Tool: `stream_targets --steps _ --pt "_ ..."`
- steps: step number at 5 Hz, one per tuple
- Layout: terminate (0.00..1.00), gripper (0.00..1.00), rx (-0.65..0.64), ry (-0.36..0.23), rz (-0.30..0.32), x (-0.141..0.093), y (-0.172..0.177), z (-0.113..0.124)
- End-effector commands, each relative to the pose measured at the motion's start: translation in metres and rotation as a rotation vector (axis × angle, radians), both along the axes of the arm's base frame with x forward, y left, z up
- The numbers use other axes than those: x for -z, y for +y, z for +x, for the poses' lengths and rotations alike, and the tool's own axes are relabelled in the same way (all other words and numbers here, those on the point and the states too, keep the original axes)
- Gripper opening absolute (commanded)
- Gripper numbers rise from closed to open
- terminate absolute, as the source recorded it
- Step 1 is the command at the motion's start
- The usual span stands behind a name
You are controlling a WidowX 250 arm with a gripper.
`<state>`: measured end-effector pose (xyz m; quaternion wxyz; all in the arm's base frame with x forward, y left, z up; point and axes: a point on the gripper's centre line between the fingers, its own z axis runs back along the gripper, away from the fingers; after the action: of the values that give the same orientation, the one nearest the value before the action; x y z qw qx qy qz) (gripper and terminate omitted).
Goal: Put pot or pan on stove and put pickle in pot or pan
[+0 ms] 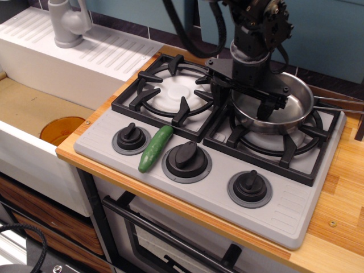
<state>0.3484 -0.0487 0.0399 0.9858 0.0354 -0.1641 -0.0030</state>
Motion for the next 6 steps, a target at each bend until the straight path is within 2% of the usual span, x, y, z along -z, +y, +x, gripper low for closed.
stream_targets --steps 1,3,6 --pt "0.0 0.0 -0.007 -0.002 -0.047 -0.012 0.004 0.0" --pt "0.0 0.0 -0.027 0.052 -0.066 -0.031 0.005 -0.002" --pt "0.0 0.0 -0.02 0.113 -0.01 -0.072 0.021 -0.003"
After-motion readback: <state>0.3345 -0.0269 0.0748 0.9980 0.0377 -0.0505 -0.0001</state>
